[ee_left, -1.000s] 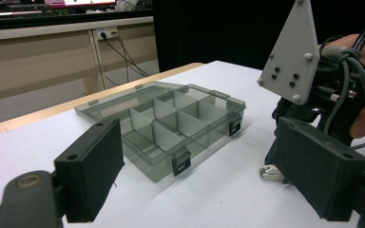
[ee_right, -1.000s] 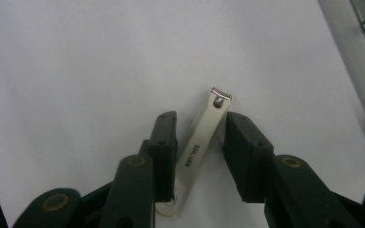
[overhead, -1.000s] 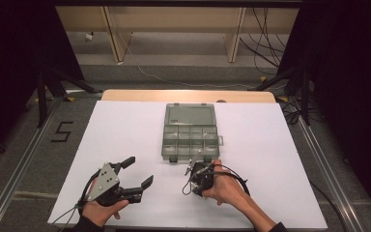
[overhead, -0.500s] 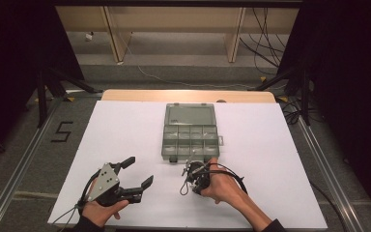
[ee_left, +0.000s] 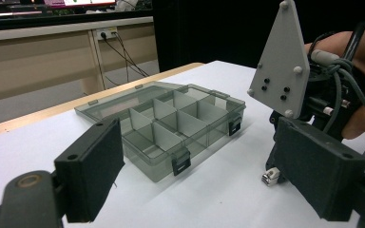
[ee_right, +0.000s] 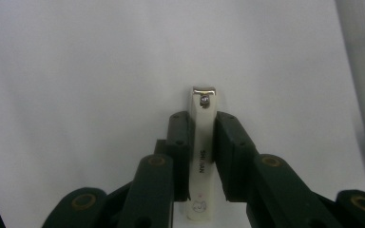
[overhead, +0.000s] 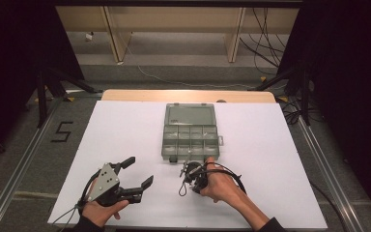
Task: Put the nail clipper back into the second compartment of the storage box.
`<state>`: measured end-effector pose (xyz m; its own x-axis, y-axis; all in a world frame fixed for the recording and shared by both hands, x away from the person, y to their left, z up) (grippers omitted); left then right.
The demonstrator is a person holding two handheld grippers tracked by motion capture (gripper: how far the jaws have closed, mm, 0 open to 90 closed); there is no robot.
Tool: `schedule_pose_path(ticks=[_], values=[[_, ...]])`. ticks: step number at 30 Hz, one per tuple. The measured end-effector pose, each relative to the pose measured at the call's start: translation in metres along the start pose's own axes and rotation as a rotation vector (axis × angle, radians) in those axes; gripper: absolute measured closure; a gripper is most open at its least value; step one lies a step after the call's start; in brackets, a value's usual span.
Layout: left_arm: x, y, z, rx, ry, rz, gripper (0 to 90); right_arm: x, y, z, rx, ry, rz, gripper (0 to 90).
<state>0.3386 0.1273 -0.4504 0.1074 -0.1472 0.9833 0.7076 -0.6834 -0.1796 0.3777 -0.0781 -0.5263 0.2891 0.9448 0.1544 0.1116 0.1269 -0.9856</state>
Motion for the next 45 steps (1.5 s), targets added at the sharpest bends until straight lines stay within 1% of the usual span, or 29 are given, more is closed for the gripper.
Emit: schedule_pose_path(ticks=[1, 2, 4, 6, 9, 10, 12, 13, 15, 16, 17, 18, 19, 20, 21, 22, 23, 25, 27, 28, 29, 30, 32, 34, 36, 38, 40, 43, 45], values=[[0.0, 0.001, -0.001, -0.006, -0.005, -0.01, 16.5, 0.0, 0.0, 0.0, 0.0, 0.0, 0.0, 77.1], [0.0, 0.001, 0.0, -0.006, -0.004, -0.01, 16.5, 0.0, 0.0, 0.001, 0.008, 0.012, -0.001, 77.1], [0.001, 0.001, 0.0, -0.005, -0.005, -0.01, 16.5, 0.0, 0.0, 0.001, 0.011, 0.011, -0.006, 77.2], [0.001, 0.0, 0.0, -0.001, -0.001, -0.002, 16.5, -0.001, -0.001, -0.001, 0.021, 0.004, -0.019, 77.1], [0.001, -0.001, 0.0, -0.001, -0.004, -0.004, 16.5, -0.001, -0.001, -0.002, 0.047, 0.019, -0.041, 77.2], [0.001, -0.001, 0.0, -0.001, -0.005, -0.004, 16.5, 0.0, -0.003, 0.0, 0.074, 0.055, -0.063, 77.2], [0.001, -0.001, 0.0, -0.001, -0.003, -0.003, 16.5, 0.0, -0.005, 0.0, 0.086, 0.057, -0.085, 77.2], [0.001, -0.001, 0.0, -0.001, -0.003, -0.003, 16.5, 0.0, -0.005, 0.0, 0.086, 0.057, -0.085, 77.2], [0.001, -0.001, 0.0, -0.002, -0.002, -0.005, 16.5, 0.0, -0.008, -0.002, 0.076, 0.035, -0.098, 77.2], [0.001, -0.001, 0.0, -0.002, -0.003, -0.004, 16.5, 0.001, -0.01, -0.003, 0.089, 0.033, -0.124, 77.2], [0.001, -0.001, 0.0, -0.001, -0.002, -0.003, 16.5, 0.001, -0.01, -0.003, 0.089, 0.033, -0.124, 77.2], [0.001, 0.0, 0.0, -0.002, -0.001, -0.003, 16.5, 0.003, -0.013, -0.001, 0.11, 0.072, -0.162, 77.2], [0.001, -0.001, 0.0, -0.002, 0.0, -0.004, 16.5, 0.004, -0.015, -0.002, 0.122, 0.077, -0.174, 77.2], [0.001, -0.001, 0.0, -0.001, -0.003, -0.004, 16.5, 0.004, -0.016, -0.003, 0.124, 0.085, -0.196, 77.2], [0.001, -0.001, 0.0, -0.001, -0.003, -0.004, 16.5, 0.004, -0.016, -0.003, 0.124, 0.085, -0.196, 77.2], [0.001, -0.001, 0.0, -0.001, -0.005, -0.005, 16.5, 0.005, -0.019, -0.006, 0.132, 0.098, -0.231, 77.2], [0.001, -0.001, 0.001, 0.0, -0.005, -0.005, 16.5, 0.005, -0.019, -0.006, 0.132, 0.098, -0.231, 77.2], [0.001, 0.0, 0.0, 0.0, -0.009, -0.004, 16.5, 0.008, -0.026, -0.01, 0.146, 0.122, -0.297, 77.2], [0.001, 0.0, 0.001, -0.001, -0.001, -0.003, 16.5, 0.01, -0.031, -0.013, 0.133, 0.122, -0.339, 77.2], [0.001, -0.001, 0.0, -0.001, -0.002, -0.003, 16.5, 0.01, -0.031, -0.013, 0.133, 0.122, -0.339, 77.2], [0.001, -0.001, 0.001, -0.001, -0.002, -0.003, 16.5, 0.014, -0.037, -0.019, 0.1, 0.129, -0.388, 77.2], [0.001, -0.001, 0.001, 0.0, -0.003, -0.003, 16.6, 0.016, -0.041, -0.021, 0.092, 0.133, -0.422, 77.2], [0.0, -0.001, 0.0, 0.001, -0.008, -0.002, 16.6, 0.018, -0.048, -0.026, 0.059, 0.148, -0.468, 77.2], [0.001, 0.0, 0.0, 0.0, -0.008, -0.003, 16.5, 0.019, -0.053, -0.03, 0.042, 0.158, -0.504, 77.2], [0.001, 0.0, 0.0, 0.0, -0.008, -0.003, 16.6, 0.021, -0.055, -0.032, 0.036, 0.166, -0.53, 77.2], [0.001, 0.0, 0.001, 0.001, -0.008, -0.003, 16.5, 0.02, -0.056, -0.034, 0.028, 0.167, -0.532, 77.2], [0.0, 0.0, 0.001, 0.001, -0.008, -0.002, 16.6, 0.022, -0.057, -0.037, 0.018, 0.192, -0.568, 77.2], [0.0, 0.0, 0.001, 0.001, -0.008, -0.002, 16.5, 0.022, -0.058, -0.041, 0.002, 0.206, -0.583, 77.2], [0.0, 0.0, 0.001, 0.001, -0.009, -0.002, 16.5, 0.024, -0.061, -0.048, -0.027, 0.215, -0.628, 77.2]])
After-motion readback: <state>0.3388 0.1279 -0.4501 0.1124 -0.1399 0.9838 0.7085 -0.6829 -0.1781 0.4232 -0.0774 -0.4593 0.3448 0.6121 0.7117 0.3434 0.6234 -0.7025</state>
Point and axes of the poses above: each handheld gripper's, and its own axes: y roughly forward along the jaws, x roughly out of its top, z roughly to its left, the point moved 7 cm from there along y, roughly forward along the jaws, and after that the axes turned 1 degree about z, right-handed, at the moved point
